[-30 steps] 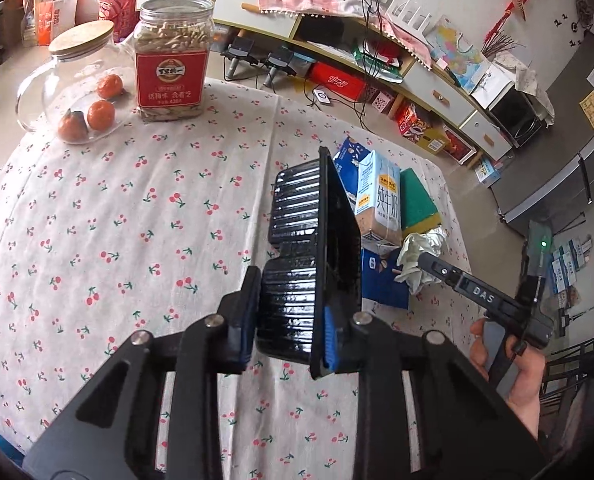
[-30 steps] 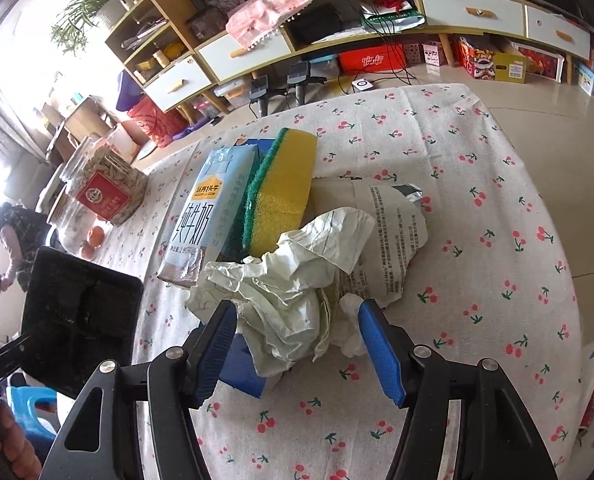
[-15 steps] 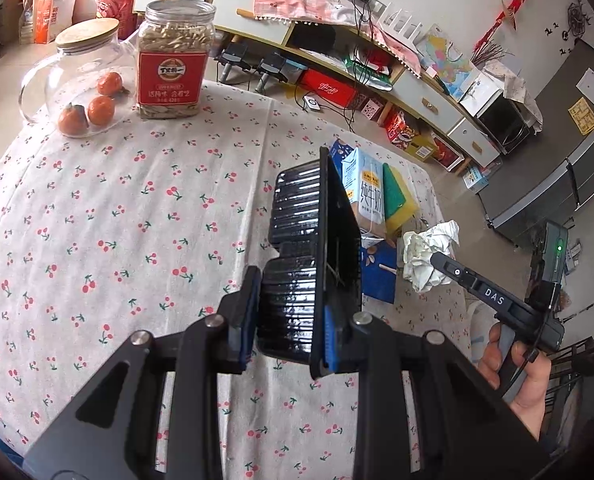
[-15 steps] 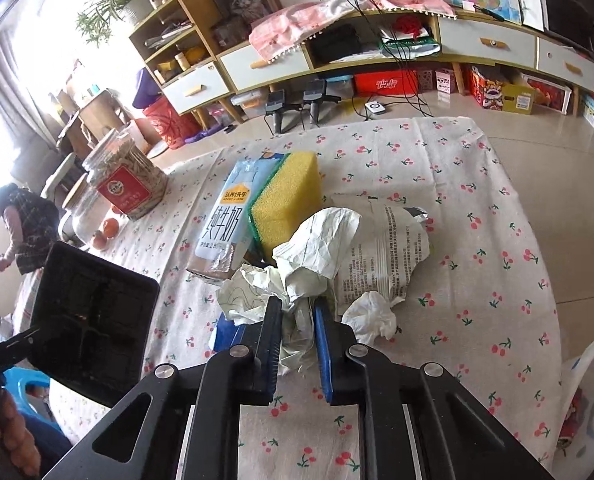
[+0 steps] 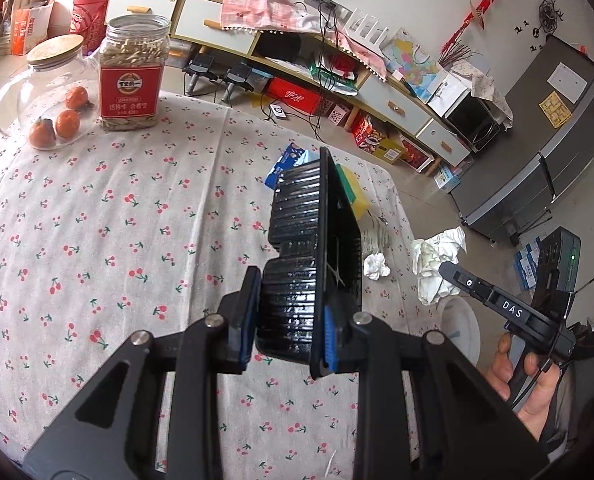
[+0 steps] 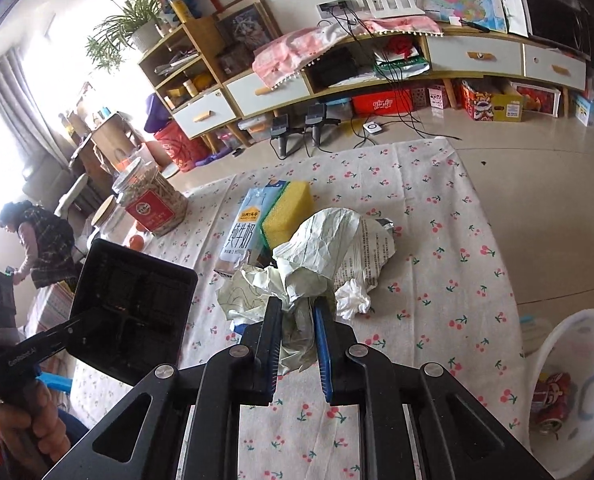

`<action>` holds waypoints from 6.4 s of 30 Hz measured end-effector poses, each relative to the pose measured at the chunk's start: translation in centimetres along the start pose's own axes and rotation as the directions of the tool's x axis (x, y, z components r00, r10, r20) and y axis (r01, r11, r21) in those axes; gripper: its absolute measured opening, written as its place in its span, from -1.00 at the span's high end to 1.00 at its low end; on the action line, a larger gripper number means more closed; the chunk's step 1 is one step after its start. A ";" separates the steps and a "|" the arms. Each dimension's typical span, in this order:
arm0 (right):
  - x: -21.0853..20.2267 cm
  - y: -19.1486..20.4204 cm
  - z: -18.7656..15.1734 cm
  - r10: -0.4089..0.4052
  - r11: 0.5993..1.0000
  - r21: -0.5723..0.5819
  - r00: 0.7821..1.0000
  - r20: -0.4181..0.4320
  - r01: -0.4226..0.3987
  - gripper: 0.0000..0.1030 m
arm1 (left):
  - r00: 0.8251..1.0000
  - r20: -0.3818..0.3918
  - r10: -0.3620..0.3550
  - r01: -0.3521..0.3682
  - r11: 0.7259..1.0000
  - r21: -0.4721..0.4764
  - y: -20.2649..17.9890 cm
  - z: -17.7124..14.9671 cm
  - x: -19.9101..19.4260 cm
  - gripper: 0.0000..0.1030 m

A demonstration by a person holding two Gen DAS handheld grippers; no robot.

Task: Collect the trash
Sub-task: 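Carry the crumpled tissue to the basin and release it with the right tool, then lower the black tray into the basin and open the left tool, then grasp the milk carton with the left tool while the right tool grasps the white tissue, then carry the milk carton and tissue to the basin and release both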

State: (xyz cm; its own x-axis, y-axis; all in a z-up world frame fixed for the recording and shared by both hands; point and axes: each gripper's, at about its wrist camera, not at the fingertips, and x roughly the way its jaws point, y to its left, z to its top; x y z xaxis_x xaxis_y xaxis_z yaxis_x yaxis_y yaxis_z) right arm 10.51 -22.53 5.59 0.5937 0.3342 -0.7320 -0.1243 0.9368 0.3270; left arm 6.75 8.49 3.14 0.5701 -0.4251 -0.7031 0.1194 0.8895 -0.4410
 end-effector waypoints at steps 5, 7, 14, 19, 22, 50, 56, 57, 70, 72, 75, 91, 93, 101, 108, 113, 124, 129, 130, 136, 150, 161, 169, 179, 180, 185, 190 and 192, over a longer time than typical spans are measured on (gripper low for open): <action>-1.7 -0.7 -0.2 0.000 1.000 0.007 1.000 0.013 0.000 0.68 | 1.000 -0.008 -0.028 0.028 1.000 0.008 -1.1 -0.4 0.4 0.43; -2.1 -1.0 -0.2 -0.006 1.000 0.012 1.000 0.012 0.006 0.68 | 0.999 -0.015 -0.047 0.047 0.999 0.006 -1.6 -0.5 0.6 0.43; -5.9 -2.7 0.2 -0.020 0.999 0.028 0.996 0.083 0.018 0.67 | 0.995 -0.002 -0.104 0.104 0.994 0.011 -3.5 -0.8 0.4 0.43; -9.0 -5.8 0.6 -0.052 0.995 0.087 0.989 0.138 0.040 0.67 | 0.989 0.001 -0.146 0.145 0.989 0.038 -5.8 -1.1 0.4 0.44; -11.2 -8.4 0.6 -0.087 0.987 0.148 0.981 0.174 0.061 0.66 | 0.987 -0.012 -0.162 0.163 0.985 0.056 -7.2 -1.3 1.0 0.44; -9.9 -23.2 -5.0 -0.364 0.829 0.364 0.904 -0.225 0.424 0.37 | 0.937 -0.234 -0.258 0.295 0.945 0.140 -19.7 -5.4 8.9 0.44; -12.0 -23.9 -5.2 -0.339 0.820 0.437 0.929 -0.148 0.369 0.11 | 0.930 -0.258 -0.261 0.304 0.941 0.146 -21.1 -5.8 10.1 0.44; -12.3 -24.1 -5.3 -0.340 0.815 0.448 0.930 -0.143 0.367 0.11 | 0.928 -0.264 -0.262 0.307 0.940 0.147 -21.4 -5.9 10.4 0.44; -15.6 -26.4 -5.2 -0.392 0.723 0.607 0.919 -0.030 0.328 0.09 | 0.890 -0.373 -0.262 0.330 0.935 0.132 -27.7 -10.0 16.8 0.43; -15.9 -26.8 -5.3 -0.393 0.715 0.621 0.919 -0.024 0.322 0.08 | 0.889 -0.381 -0.254 0.326 0.935 0.137 -28.5 -10.3 17.9 0.43; -16.3 -27.1 -5.4 -0.394 0.709 0.631 0.919 -0.017 0.315 0.08 | 0.881 -0.405 -0.247 0.327 0.934 0.143 -29.5 -10.8 19.7 0.42; -15.5 -26.2 -4.7 -0.372 0.739 0.606 0.928 0.004 0.294 0.08 | 0.917 -0.346 -0.198 0.291 0.926 0.240 -26.3 -8.0 15.4 -0.14; -15.3 -26.1 -4.6 -0.371 0.742 0.603 0.929 0.004 0.293 0.08 | 0.929 -0.324 -0.178 0.264 0.932 0.248 -25.2 -7.5 14.6 -0.14; -14.2 -25.5 -4.2 -0.352 0.757 0.584 0.936 -0.013 0.293 0.04 | 0.965 -0.249 -0.079 0.140 0.961 0.240 -20.0 -5.5 12.6 -0.14; -12.3 -23.6 -3.4 -0.348 0.791 0.523 0.937 -0.044 0.318 0.01 | 0.985 -0.169 0.015 0.008 0.991 0.135 -13.4 -1.5 11.2 -0.14; -10.8 -22.4 -2.9 -0.348 0.811 0.477 0.934 -0.075 0.340 -0.01 | 0.987 -0.097 0.126 -0.123 0.992 0.040 -8.3 2.1 10.1 -0.17; -6.5 -18.3 -1.8 -0.272 0.883 0.359 0.953 -0.131 0.302 -0.02 | 0.961 -0.066 0.269 -0.263 0.961 0.088 -5.3 4.9 12.0 -0.25; -4.5 -15.8 -1.4 -0.269 0.913 0.271 0.950 -0.157 0.304 -0.02 | 0.954 -0.079 0.289 -0.274 0.948 0.161 -6.3 5.2 13.7 -0.31; -4.1 -15.3 -1.4 -0.270 0.918 0.255 0.949 -0.162 0.305 -0.02 | 0.953 -0.083 0.291 -0.274 0.947 0.170 -6.3 5.4 14.1 -0.34; -1.7 -13.1 -1.1 -0.283 0.933 0.168 0.938 -0.199 0.317 -0.02 | 0.937 -0.097 0.335 -0.304 0.921 0.245 -6.7 6.1 15.7 -0.34; 4.9 -6.3 -0.7 -0.209 0.978 -0.019 0.954 -0.216 0.210 -0.02 | 0.970 -0.024 0.241 -0.236 0.963 0.128 -3.5 5.8 10.9 -0.05; 9.4 -2.9 -0.9 -0.160 0.987 -0.057 0.968 -0.192 0.152 -0.02 | 0.987 0.005 0.160 -0.160 0.987 -0.019 -0.8 3.4 6.1 -0.05; 11.2 -3.2 -0.4 -0.147 0.989 -0.037 0.977 -0.152 0.143 0.04 | 0.991 0.010 0.132 -0.131 0.991 -0.015 -1.1 2.7 4.8 -0.05; 9.2 -1.8 0.1 -0.113 0.992 -0.069 0.986 -0.126 0.105 0.47 | 0.994 0.024 0.106 -0.106 0.994 -0.014 -1.5 2.0 3.8 -0.05; 8.8 -1.8 0.2 -0.107 0.993 -0.062 0.987 -0.121 0.100 0.47 | 0.994 0.024 0.103 -0.102 0.995 -0.015 -1.6 1.9 3.8 -0.05; 7.5 -2.4 0.5 -0.087 0.996 -0.020 0.990 -0.115 0.085 0.47 | 0.996 0.029 0.090 -0.090 0.996 -0.014 -1.9 1.8 3.5 -0.05; 5.8 -2.9 0.7 -0.088 0.996 0.010 0.991 -0.097 0.089 0.47 | 0.997 0.033 0.067 -0.066 0.998 -0.014 -2.7 1.2 3.1 -0.05; 5.2 -2.9 0.8 -0.086 0.996 0.015 0.992 -0.088 0.088 0.47 | 0.998 0.031 0.052 -0.052 0.999 -0.004 -3.3 0.8 3.1 -0.05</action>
State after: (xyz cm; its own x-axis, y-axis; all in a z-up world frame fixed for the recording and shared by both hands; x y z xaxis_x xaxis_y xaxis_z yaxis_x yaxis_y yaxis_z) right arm 14.56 -23.58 1.31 0.5302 0.2599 -0.8071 -0.0596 0.9609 0.2703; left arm 8.77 4.42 2.90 0.6008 -0.3723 -0.7074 0.0859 0.9099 -0.4059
